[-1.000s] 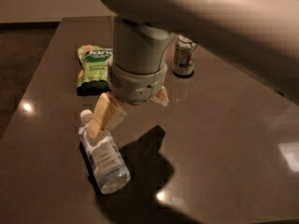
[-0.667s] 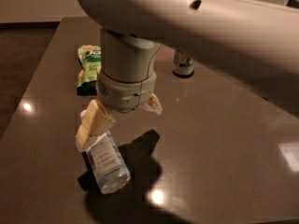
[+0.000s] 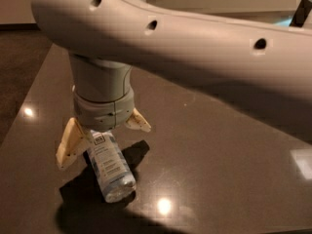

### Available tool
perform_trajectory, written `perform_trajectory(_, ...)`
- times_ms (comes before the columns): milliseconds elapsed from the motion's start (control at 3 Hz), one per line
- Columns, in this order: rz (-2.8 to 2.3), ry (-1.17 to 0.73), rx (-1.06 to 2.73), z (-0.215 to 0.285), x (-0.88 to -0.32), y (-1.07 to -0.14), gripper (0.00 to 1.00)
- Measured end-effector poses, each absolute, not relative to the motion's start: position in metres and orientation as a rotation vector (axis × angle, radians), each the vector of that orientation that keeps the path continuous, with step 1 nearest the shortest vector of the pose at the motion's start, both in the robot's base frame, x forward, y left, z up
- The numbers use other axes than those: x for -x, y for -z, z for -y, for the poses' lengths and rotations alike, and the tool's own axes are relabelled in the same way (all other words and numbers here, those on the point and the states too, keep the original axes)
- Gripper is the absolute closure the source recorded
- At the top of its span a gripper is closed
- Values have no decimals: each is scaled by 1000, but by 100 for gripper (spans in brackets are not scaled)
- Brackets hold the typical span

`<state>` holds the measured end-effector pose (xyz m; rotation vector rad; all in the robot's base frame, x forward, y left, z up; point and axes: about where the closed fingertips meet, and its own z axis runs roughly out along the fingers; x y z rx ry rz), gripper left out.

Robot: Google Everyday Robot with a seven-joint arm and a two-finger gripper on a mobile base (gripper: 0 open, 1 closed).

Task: Place blue plastic bottle upright

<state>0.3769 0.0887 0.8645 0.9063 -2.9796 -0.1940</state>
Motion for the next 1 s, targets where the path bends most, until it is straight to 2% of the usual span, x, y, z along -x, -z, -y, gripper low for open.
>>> perform_trajectory(667,2975,117,-864,-110,-378,-851,0)
perform_trajectory(1000,2967,89,-851,-115,-381,-847,18)
